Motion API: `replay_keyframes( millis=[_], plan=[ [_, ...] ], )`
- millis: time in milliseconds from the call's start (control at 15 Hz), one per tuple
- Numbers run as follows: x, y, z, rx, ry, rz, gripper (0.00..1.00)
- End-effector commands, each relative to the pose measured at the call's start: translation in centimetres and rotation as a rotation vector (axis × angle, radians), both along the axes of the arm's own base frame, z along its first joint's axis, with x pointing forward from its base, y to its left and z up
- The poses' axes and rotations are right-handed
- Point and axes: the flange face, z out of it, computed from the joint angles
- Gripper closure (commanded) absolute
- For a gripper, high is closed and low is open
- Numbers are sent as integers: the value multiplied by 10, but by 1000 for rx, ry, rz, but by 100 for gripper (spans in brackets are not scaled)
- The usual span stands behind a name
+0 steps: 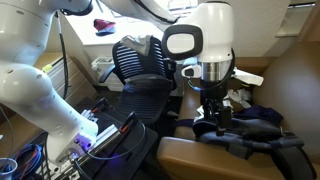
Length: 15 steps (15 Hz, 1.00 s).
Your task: Pick up the blue cloth on the backrest and place it on the right side of the brown couch, then pick up the cream white pants on the left side of the couch and place it on the backrest then pick up the white cloth on the seat of the chair and place it on the couch then finally pick up the bag and put it on the seat of the chair
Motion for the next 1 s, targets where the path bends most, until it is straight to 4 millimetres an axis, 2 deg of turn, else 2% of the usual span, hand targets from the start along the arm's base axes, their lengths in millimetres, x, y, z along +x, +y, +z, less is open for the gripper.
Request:
replay_keyframes(
  millis=[0,133,267,533,600,667,800,933],
  plan=[
    [-10,-14,21,-133,-103,-77,0],
    [-27,-41,36,-196,-176,-137,0],
    [-52,-67,41,-232,-240,-223,0],
    [-99,-107,9,-263,-401,-403,0],
    [-105,-111,-4,-254,-443,-452,0],
    [-102,-97,12,-249,-368,-399,0],
    [-115,-108,-3,-240,-403,-449,0],
    [-114,-107,-1,-240,-448,-462,0]
  ],
)
